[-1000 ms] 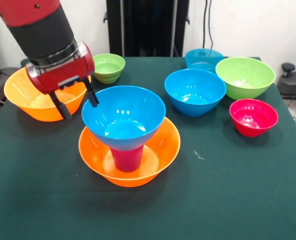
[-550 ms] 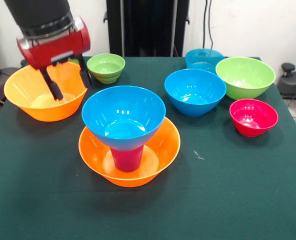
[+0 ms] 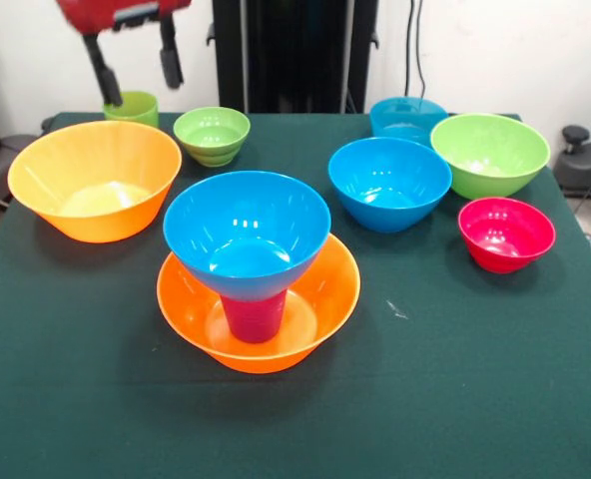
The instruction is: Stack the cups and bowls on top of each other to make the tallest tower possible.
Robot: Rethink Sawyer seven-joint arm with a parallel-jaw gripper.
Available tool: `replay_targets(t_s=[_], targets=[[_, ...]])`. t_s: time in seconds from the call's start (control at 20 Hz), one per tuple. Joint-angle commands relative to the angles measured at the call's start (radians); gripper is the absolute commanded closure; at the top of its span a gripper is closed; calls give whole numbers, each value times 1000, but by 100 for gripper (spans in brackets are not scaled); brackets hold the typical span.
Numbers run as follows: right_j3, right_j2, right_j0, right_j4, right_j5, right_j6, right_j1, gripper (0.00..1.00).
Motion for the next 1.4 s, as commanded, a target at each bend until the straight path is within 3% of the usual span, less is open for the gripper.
replay_targets(t_s=[0.05, 0.35, 0.7, 1.1, 1.4], targets=[[259, -62, -8, -2, -88, 61, -149, 0], [347, -87, -5, 16, -103, 105, -231, 0], [404, -109, -28, 30, -130, 103, -251, 0], [490, -133, -89, -26, -243, 56, -235, 0], [496, -177, -87, -113, -326, 75, -167, 0]])
